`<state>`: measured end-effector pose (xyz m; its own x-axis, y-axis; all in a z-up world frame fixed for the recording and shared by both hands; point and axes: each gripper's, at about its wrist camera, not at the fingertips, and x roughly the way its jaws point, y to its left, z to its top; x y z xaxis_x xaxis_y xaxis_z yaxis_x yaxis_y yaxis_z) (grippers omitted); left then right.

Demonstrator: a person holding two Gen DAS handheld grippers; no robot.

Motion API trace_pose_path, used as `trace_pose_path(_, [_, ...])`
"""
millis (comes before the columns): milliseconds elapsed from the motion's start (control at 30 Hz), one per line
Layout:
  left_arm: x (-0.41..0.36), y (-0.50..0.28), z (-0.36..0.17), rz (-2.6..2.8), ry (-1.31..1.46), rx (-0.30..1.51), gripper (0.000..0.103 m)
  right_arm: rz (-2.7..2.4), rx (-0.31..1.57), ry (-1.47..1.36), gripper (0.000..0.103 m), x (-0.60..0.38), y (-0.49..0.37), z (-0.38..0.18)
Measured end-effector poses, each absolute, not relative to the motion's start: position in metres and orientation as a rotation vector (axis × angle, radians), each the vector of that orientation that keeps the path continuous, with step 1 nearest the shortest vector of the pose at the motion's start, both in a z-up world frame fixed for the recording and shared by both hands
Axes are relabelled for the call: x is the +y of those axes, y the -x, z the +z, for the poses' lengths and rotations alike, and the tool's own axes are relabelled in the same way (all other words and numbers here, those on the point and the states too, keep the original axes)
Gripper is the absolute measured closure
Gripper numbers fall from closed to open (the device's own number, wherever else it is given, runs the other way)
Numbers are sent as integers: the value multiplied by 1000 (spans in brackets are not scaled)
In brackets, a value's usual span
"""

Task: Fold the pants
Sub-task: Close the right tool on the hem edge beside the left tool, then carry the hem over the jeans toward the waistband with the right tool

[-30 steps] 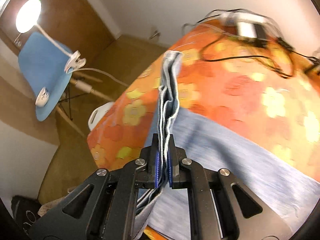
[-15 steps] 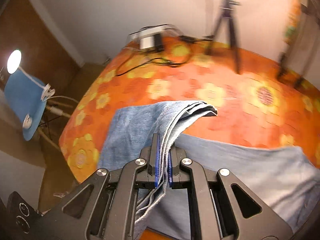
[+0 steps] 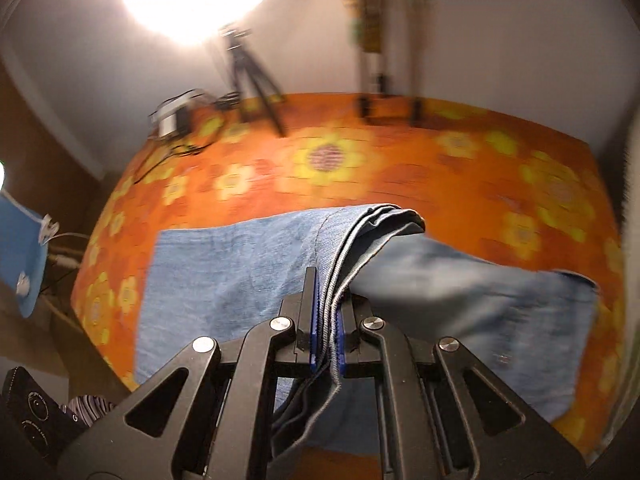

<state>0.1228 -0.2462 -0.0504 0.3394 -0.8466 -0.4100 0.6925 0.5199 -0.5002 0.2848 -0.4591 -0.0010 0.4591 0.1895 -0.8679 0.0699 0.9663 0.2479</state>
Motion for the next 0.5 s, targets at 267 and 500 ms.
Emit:
trace_pose_path(267, [-328, -100, -69, -1159, 172, 770, 92, -47, 1126, -312, 96, -549, -233, -26])
trace_pose_path(500, [-367, -102, -96, -1194, 126, 868, 92, -92, 1161, -381, 96, -594, -201, -69])
